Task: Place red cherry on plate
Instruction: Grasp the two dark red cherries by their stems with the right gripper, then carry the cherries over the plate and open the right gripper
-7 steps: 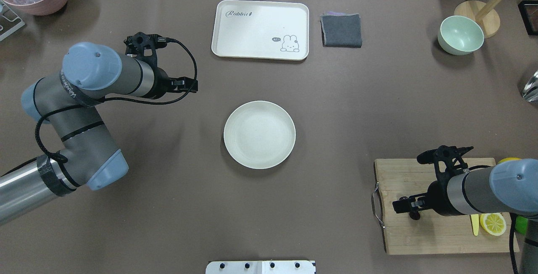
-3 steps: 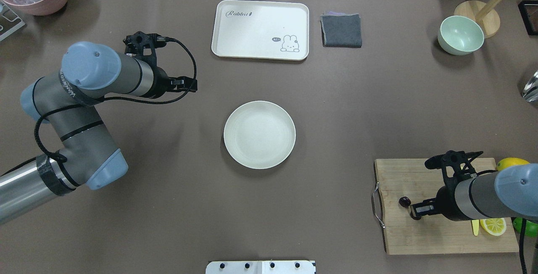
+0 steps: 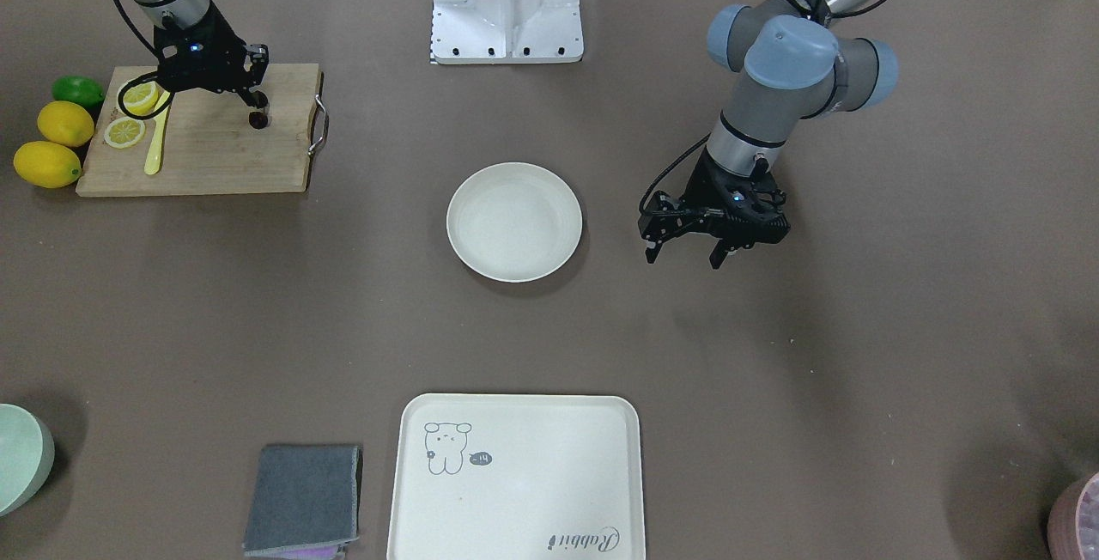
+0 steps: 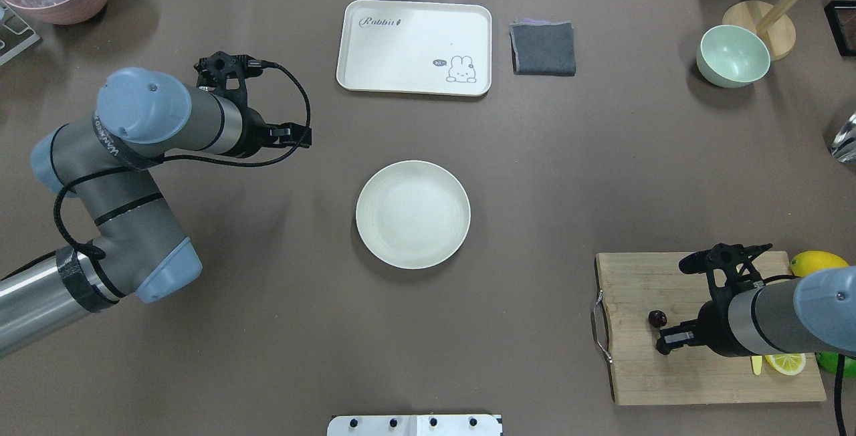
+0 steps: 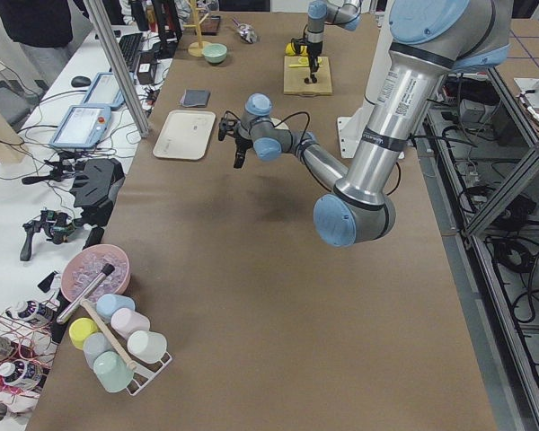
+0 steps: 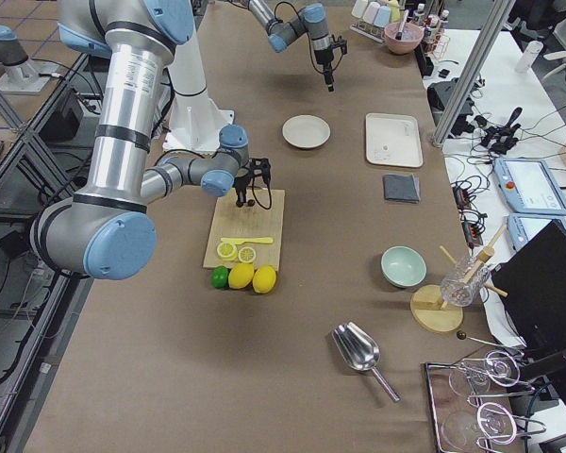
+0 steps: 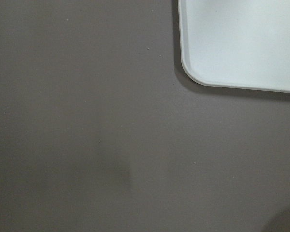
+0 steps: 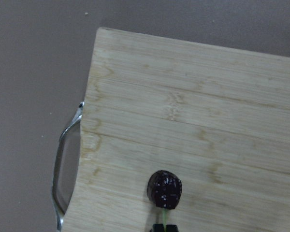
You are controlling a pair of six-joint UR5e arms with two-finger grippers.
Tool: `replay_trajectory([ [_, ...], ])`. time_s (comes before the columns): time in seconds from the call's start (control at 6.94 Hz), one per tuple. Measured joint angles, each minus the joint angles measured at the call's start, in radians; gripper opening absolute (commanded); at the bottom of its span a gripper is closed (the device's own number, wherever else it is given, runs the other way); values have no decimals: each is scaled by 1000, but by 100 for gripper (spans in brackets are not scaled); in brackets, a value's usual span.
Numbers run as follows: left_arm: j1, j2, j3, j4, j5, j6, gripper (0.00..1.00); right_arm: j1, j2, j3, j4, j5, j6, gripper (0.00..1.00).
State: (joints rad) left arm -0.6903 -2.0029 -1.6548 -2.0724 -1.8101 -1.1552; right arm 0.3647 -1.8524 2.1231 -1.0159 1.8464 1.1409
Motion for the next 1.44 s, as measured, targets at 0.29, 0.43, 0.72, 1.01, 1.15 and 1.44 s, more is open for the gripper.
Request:
replay_trajectory([
  [0.29,-1,2,1,0,0,1,98,72,7,52,-5,60,-1,0],
  [0.43,-8,5,1,1,-4,17,98,129,41,70,-32,115,-2,0],
  [0.72,-53,34,3,6,-20,134,98,210,290,60,-295,153,-17,0],
  [1.01,-146,91,9,8,-120,256,98,239,619,-49,-558,140,-50,0],
  [1.15,-206,130,13,7,-178,327,98,241,754,-153,-594,122,-50,0],
  [1.44,-316,187,36,4,-253,465,98,223,969,-384,-602,80,-42,0],
])
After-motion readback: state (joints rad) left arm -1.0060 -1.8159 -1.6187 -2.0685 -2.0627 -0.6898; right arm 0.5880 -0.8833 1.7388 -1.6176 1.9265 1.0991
